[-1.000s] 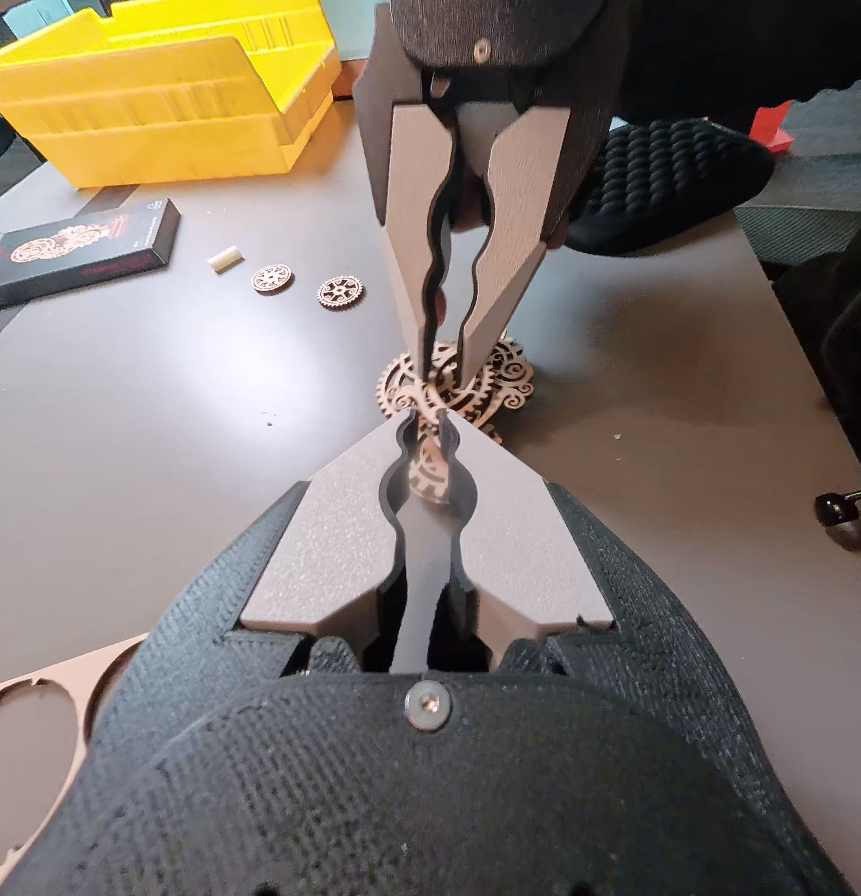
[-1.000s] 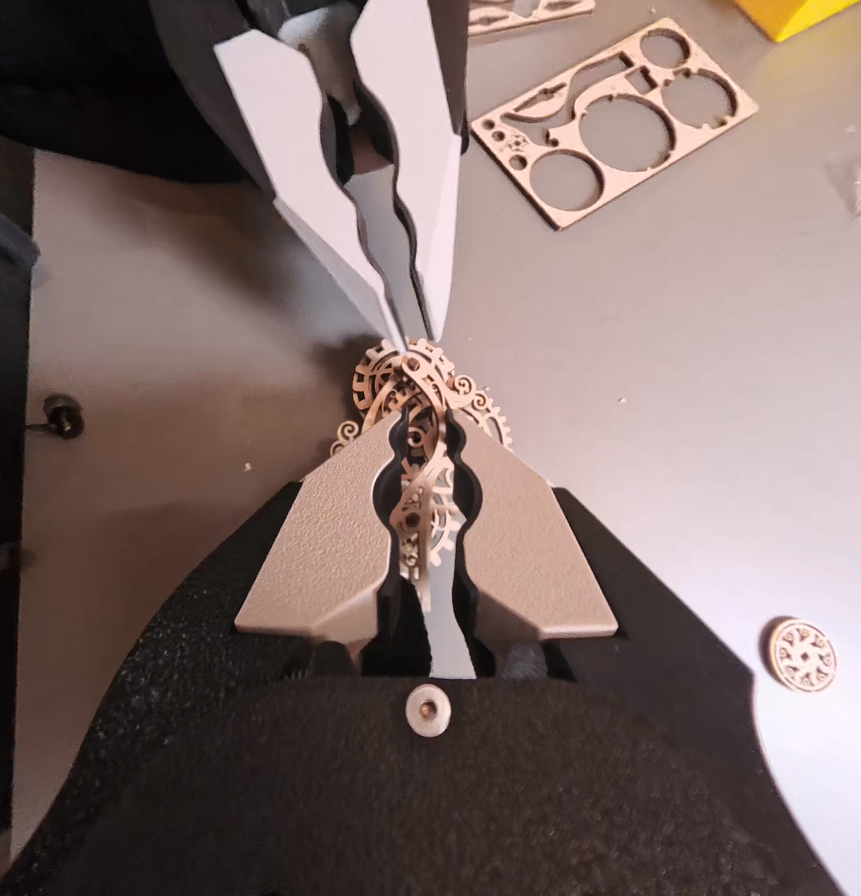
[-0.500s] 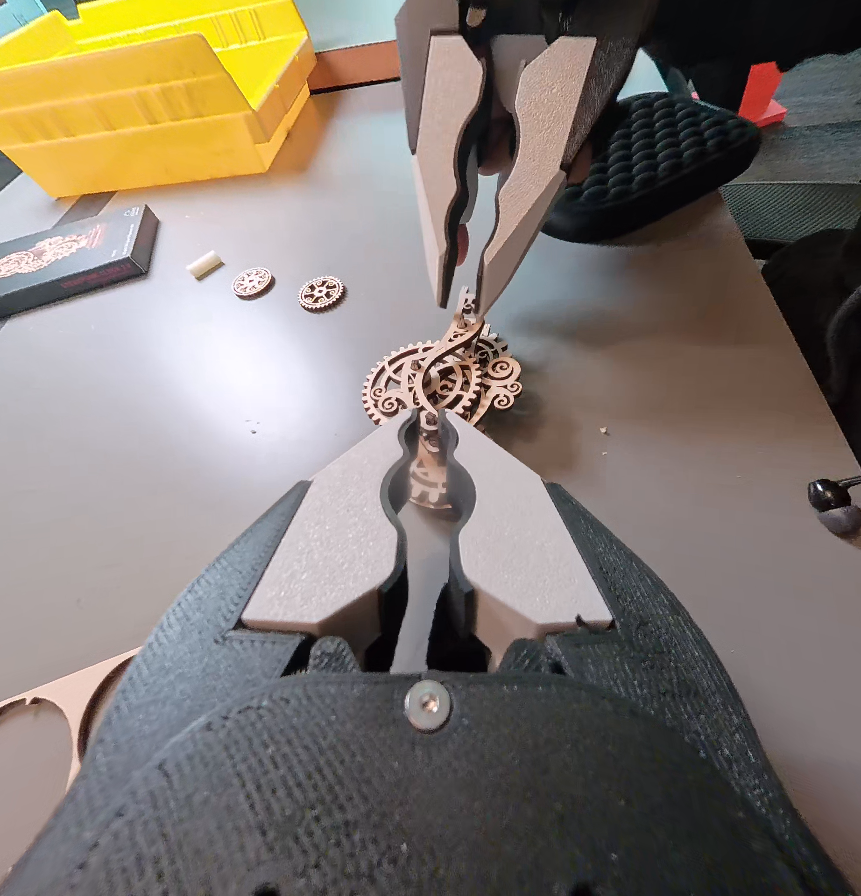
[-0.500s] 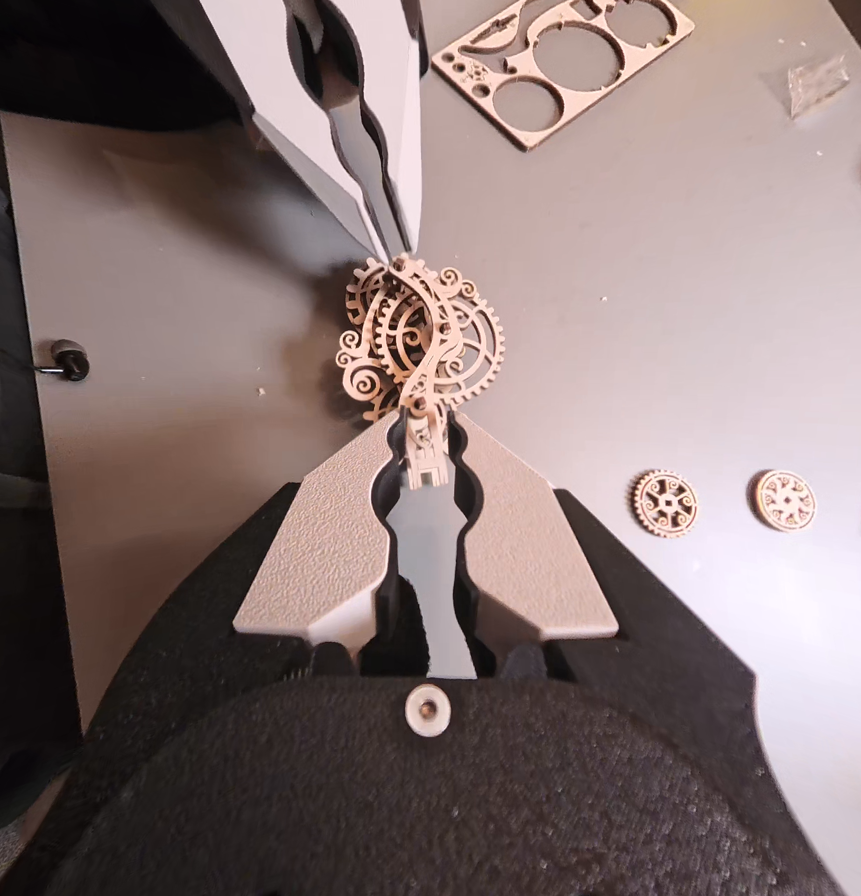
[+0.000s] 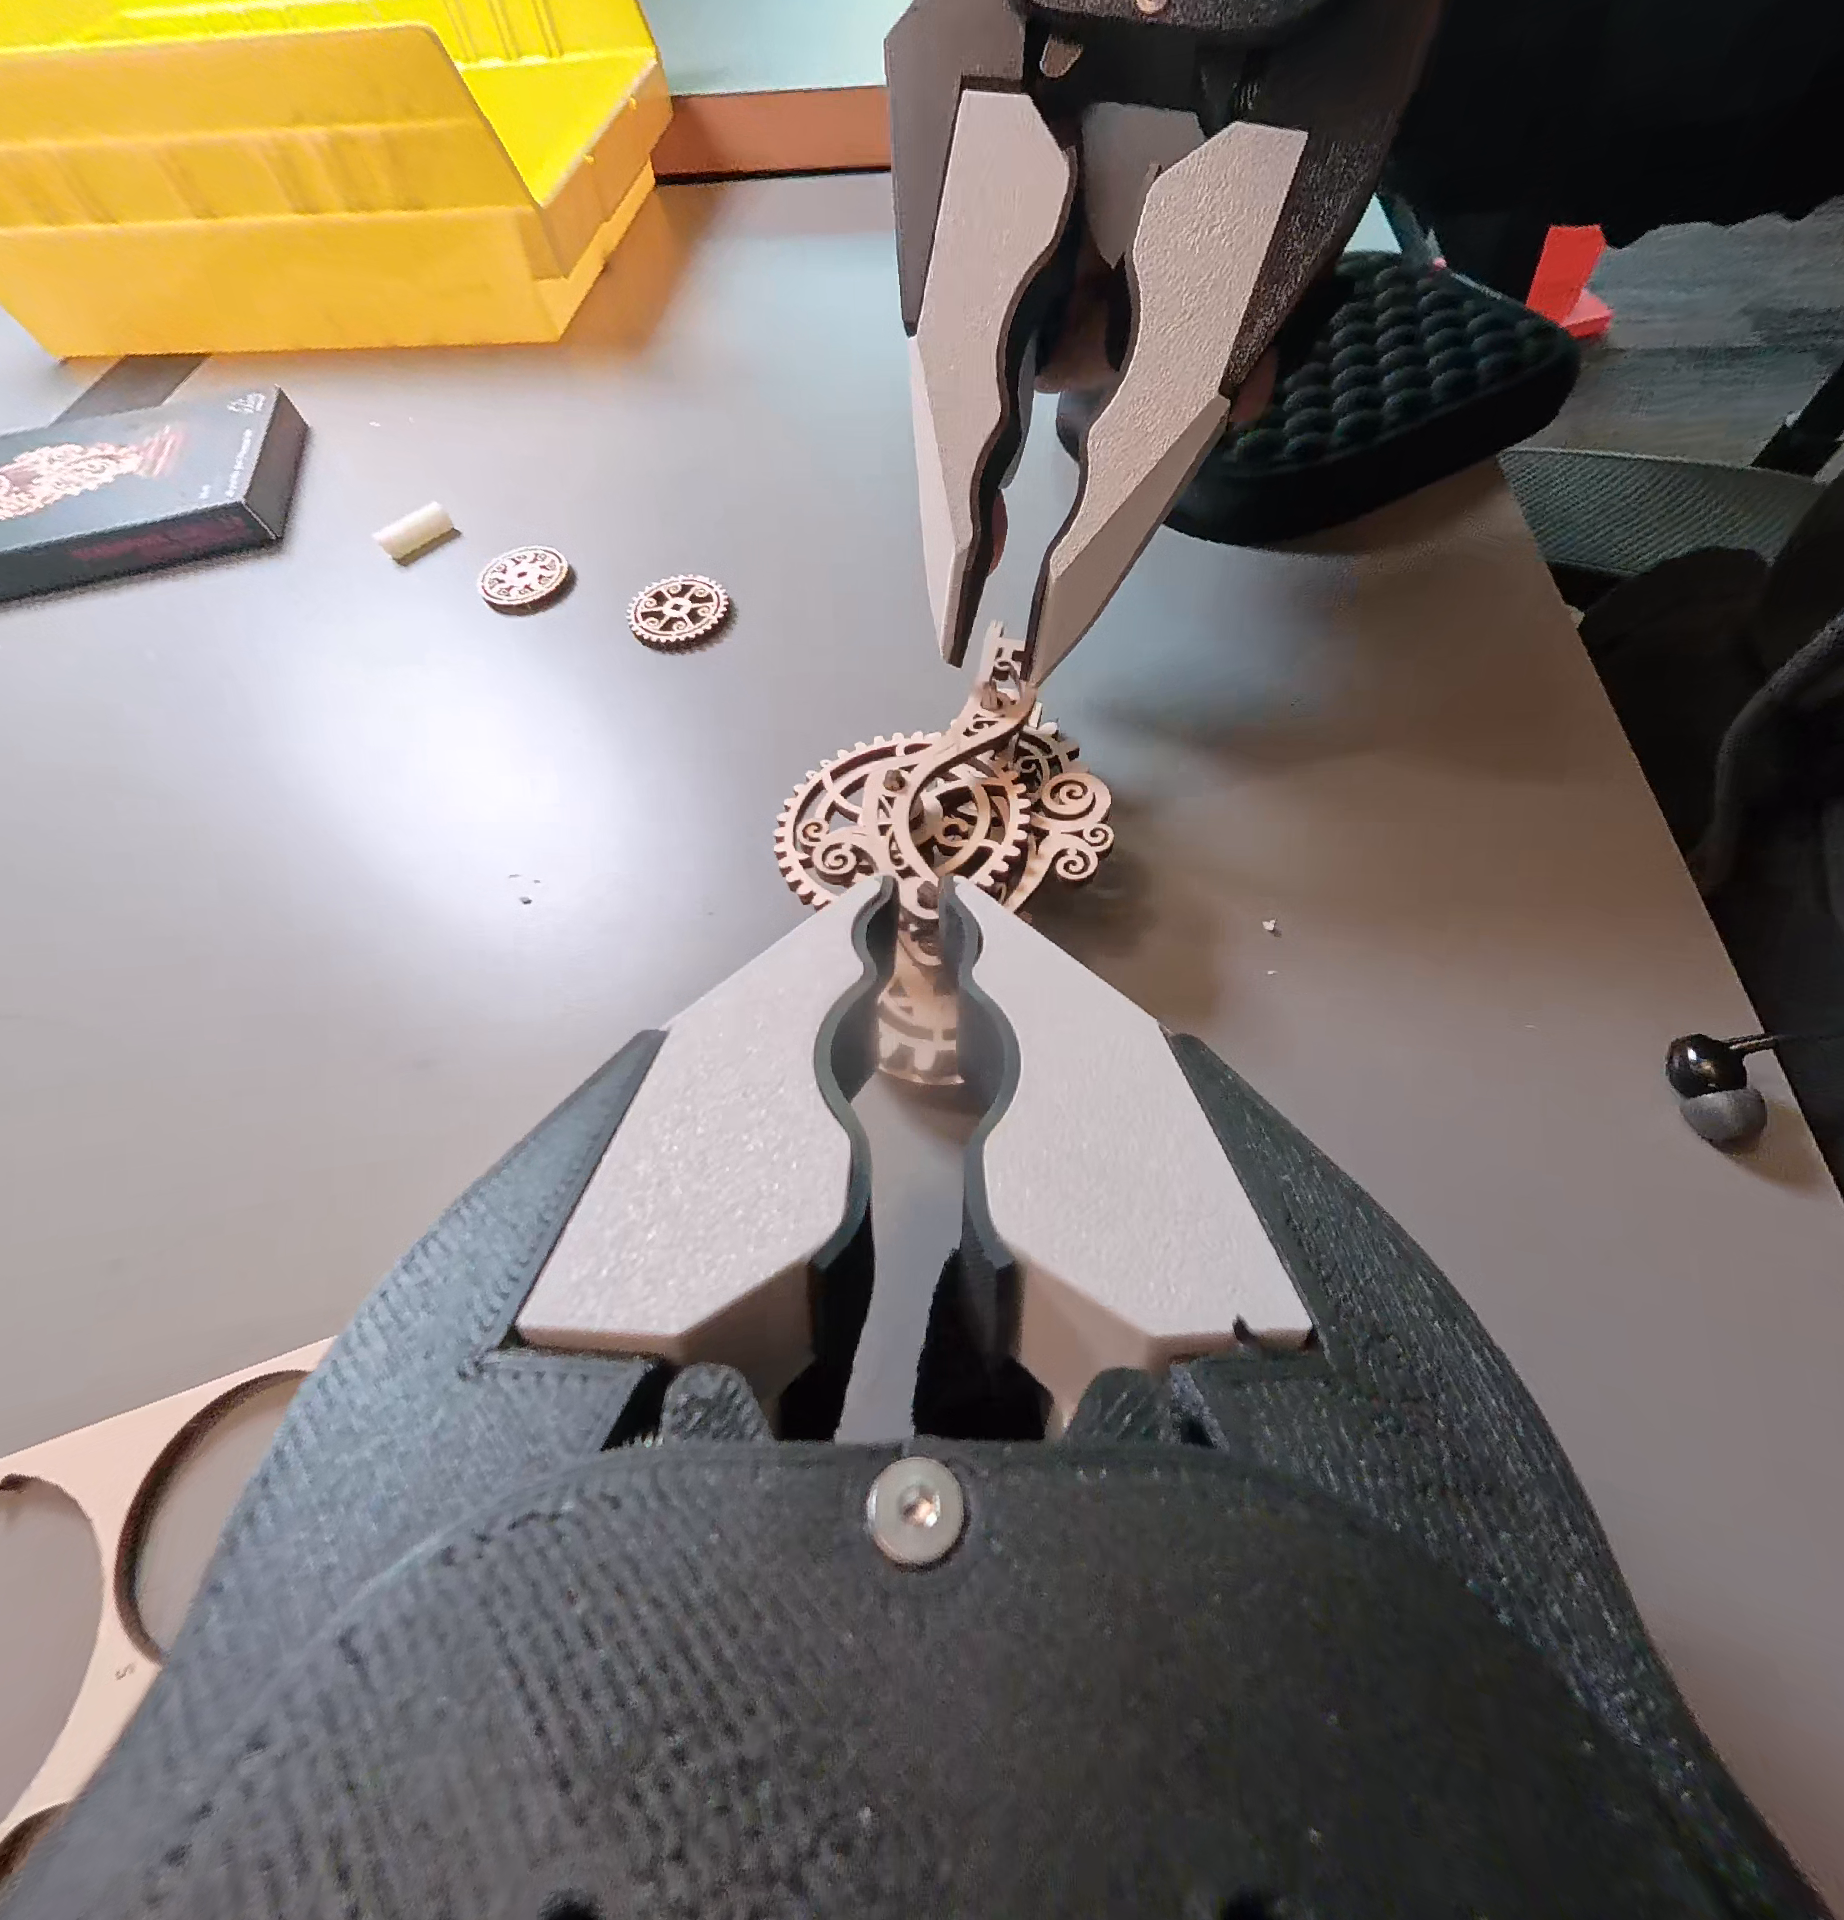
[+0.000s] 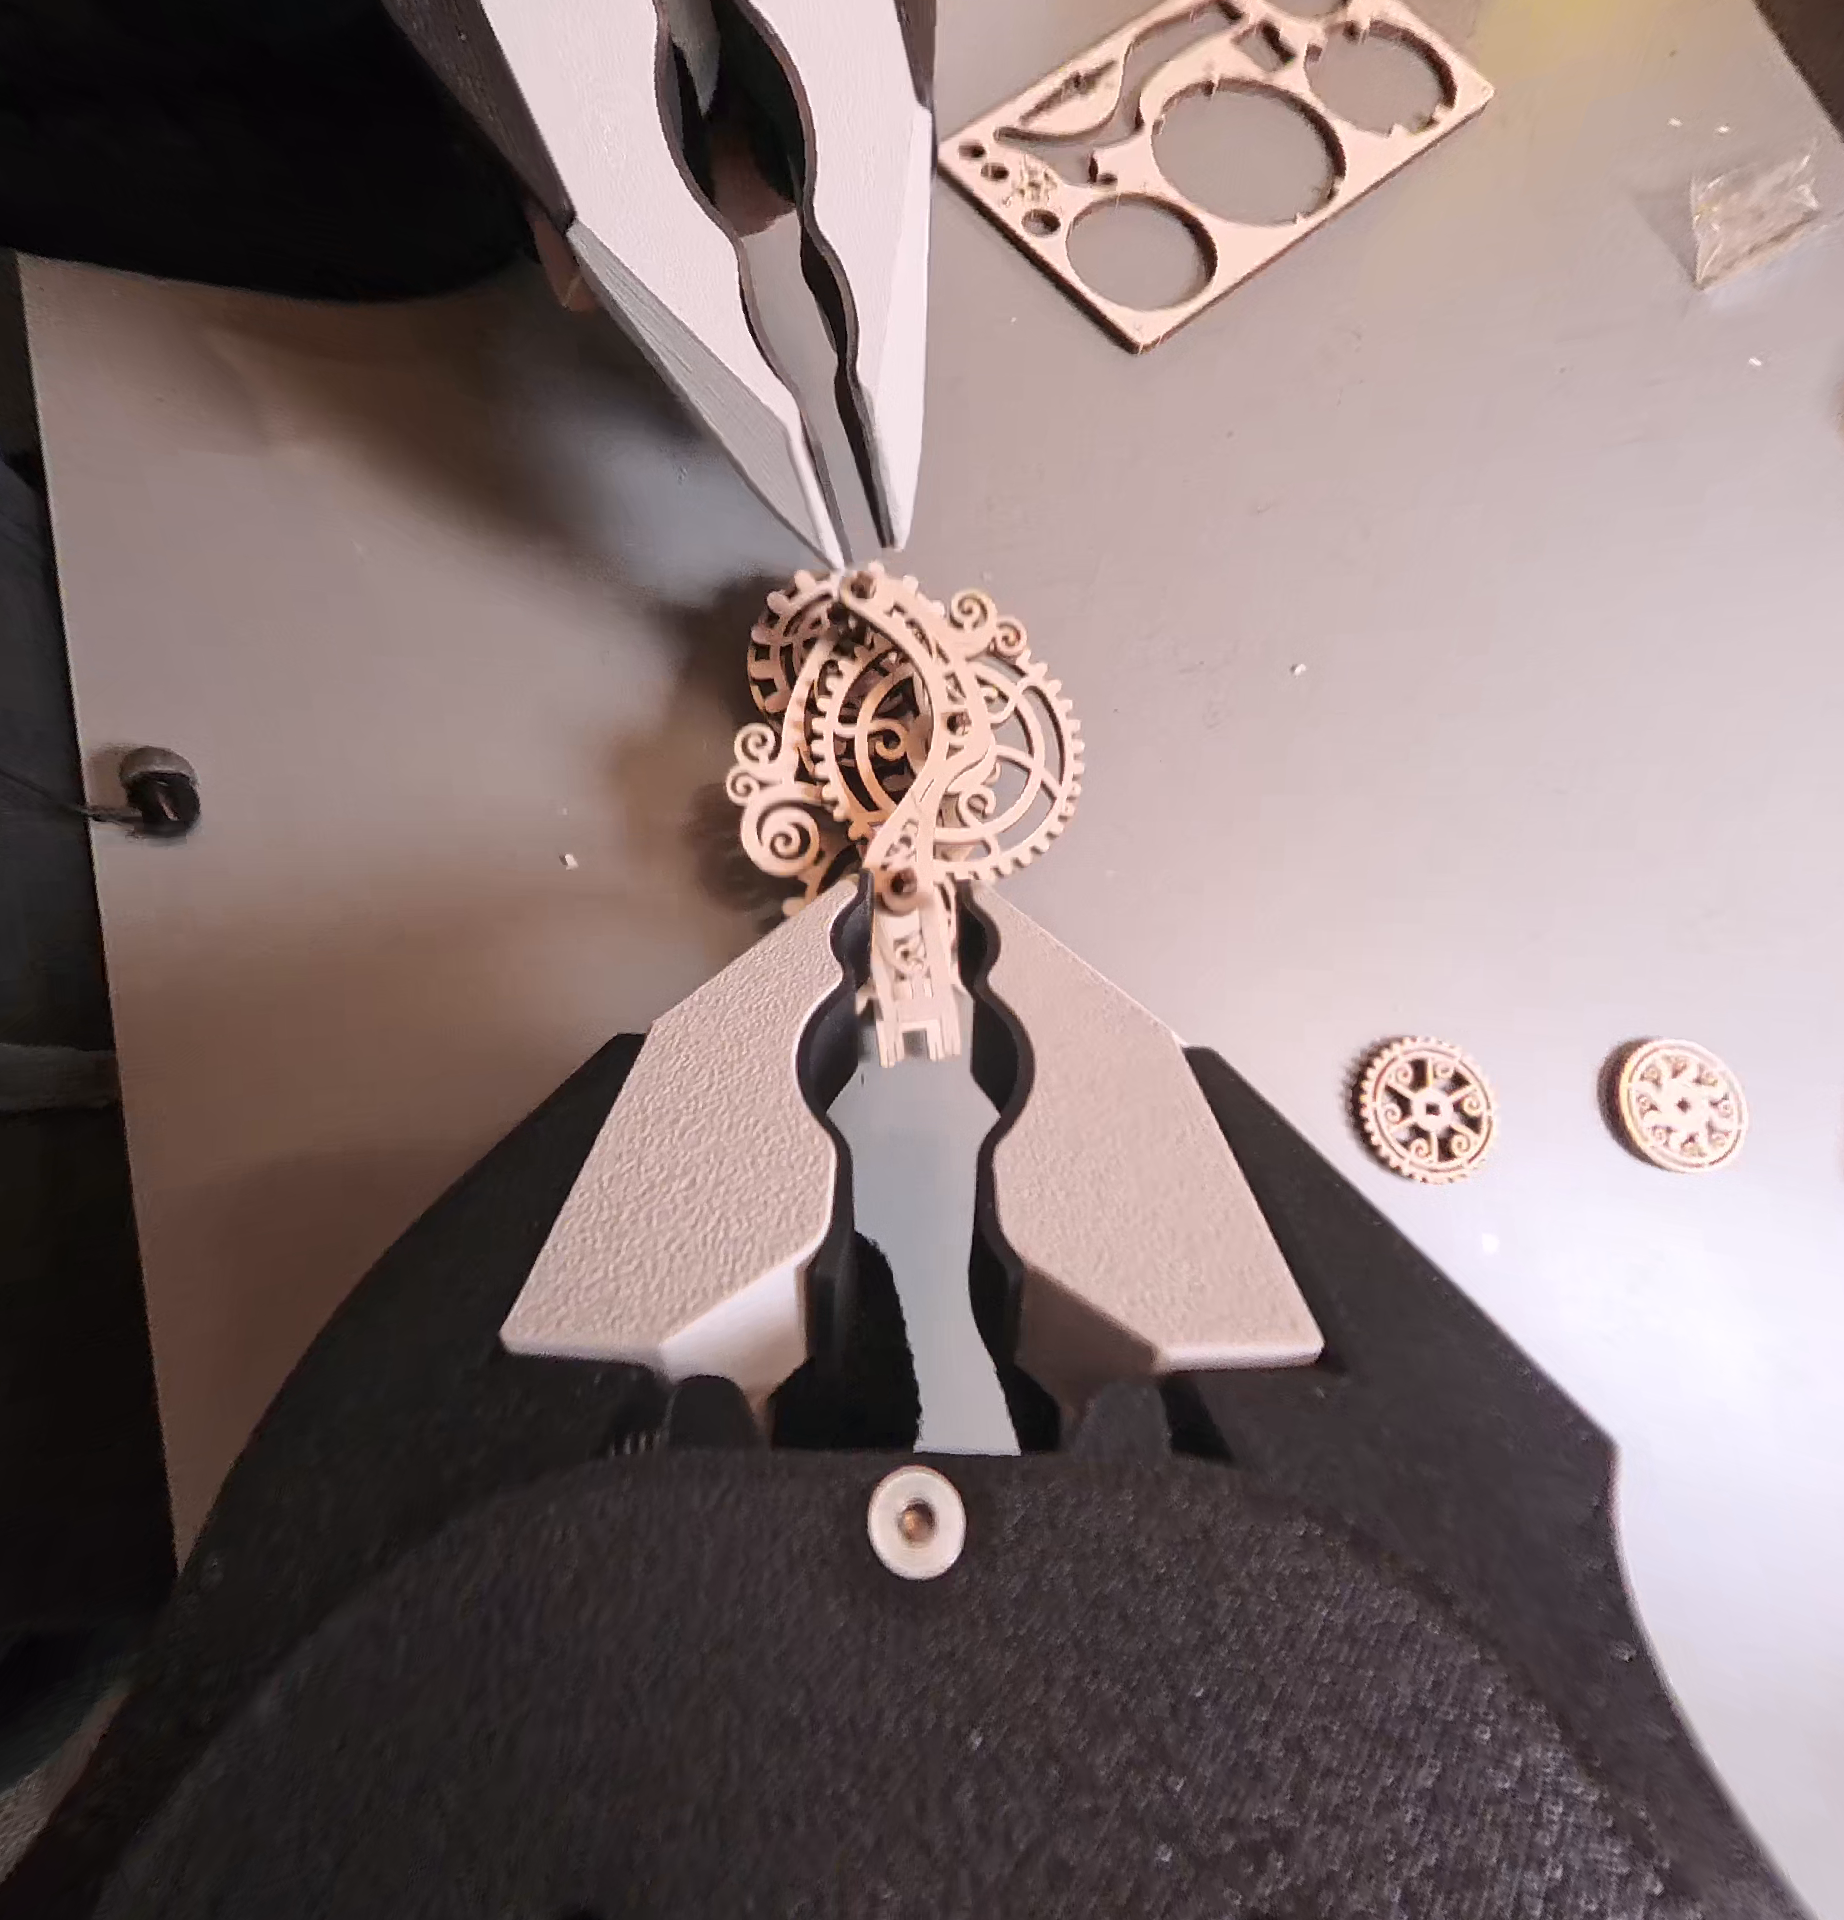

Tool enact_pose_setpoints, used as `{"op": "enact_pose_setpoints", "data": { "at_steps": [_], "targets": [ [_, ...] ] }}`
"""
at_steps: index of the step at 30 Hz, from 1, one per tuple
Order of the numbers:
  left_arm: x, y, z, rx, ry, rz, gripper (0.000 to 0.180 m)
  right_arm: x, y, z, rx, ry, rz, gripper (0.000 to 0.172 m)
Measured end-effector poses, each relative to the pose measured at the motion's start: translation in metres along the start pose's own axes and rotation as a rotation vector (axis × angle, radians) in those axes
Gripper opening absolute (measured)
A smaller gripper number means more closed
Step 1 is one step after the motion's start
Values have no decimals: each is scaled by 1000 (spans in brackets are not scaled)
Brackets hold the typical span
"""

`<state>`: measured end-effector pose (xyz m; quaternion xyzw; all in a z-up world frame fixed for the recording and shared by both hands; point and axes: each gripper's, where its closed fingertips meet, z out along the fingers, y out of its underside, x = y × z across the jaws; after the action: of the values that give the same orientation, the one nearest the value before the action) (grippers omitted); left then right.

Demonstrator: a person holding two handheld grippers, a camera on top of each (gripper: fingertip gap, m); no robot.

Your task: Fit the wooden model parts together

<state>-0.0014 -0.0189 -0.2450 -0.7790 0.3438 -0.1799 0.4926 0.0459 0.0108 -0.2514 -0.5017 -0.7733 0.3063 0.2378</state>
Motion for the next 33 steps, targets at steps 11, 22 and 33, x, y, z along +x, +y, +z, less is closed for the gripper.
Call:
{"op": "enact_pose_setpoints", "data": {
  "at_steps": [11,22,33],
  "targets": [
    [5,7,4,-30,37,-42,6,2,-12,22,22,-4,49,9],
    [6,8,4,-26,60,-88,5,3,-11,22,32,54,29,6],
    [7,8,5,-31,56,-72,5,0,3,-6,20,28,12,10]
  ]
}}
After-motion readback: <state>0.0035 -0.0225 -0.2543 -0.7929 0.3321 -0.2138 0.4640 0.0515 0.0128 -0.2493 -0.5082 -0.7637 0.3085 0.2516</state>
